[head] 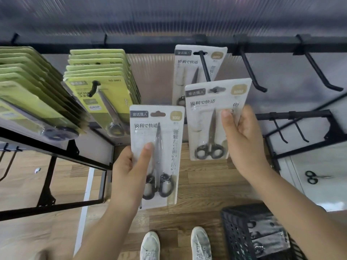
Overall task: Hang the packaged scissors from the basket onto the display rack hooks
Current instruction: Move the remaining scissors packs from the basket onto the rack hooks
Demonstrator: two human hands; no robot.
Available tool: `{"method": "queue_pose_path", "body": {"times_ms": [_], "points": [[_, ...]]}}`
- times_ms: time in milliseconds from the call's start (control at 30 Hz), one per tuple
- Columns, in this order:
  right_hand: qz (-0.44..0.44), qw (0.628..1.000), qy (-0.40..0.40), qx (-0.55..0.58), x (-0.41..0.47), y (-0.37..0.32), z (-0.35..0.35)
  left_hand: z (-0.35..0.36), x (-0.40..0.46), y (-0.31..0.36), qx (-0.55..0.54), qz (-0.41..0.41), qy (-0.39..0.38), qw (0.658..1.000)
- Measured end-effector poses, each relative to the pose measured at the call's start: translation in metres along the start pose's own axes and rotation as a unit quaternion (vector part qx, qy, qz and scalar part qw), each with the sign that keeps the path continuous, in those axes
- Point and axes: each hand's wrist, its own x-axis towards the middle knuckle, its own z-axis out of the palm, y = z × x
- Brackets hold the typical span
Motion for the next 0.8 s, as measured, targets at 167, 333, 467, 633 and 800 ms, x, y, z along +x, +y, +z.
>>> {"method": "queue_pose_path", "body": {"times_ms": [167,333,467,633,800], "points": [[0.005,1.000,-0.007,-0.007,0.005,-0.003,0.001,0.005,-0.003,0.001,-0.003,0.003,0.000,1.000],[0.000,1.000,-0.007,-0.013,0.010,-0.004,0.002,0.002,-0.003,-0.002,-0.004,0.001,0.022,1.000],[0.008,1.000,-0.009,-0.017,0.011,-0.002,0.005,0.000,-0.002,-0.006,0.001,-0.007,0.024,1.000],[0.001,0.999,-0.024,-0.040,0.013,0.000,0.004,0.001,-0.001,-0.006,0.004,-0.005,0.022,1.000],[-0.016,0.999,0.005,-0.038,0.020,0.002,0.006,0.003,0.004,-0.008,0.011,-0.002,0.025,1.000]]}}
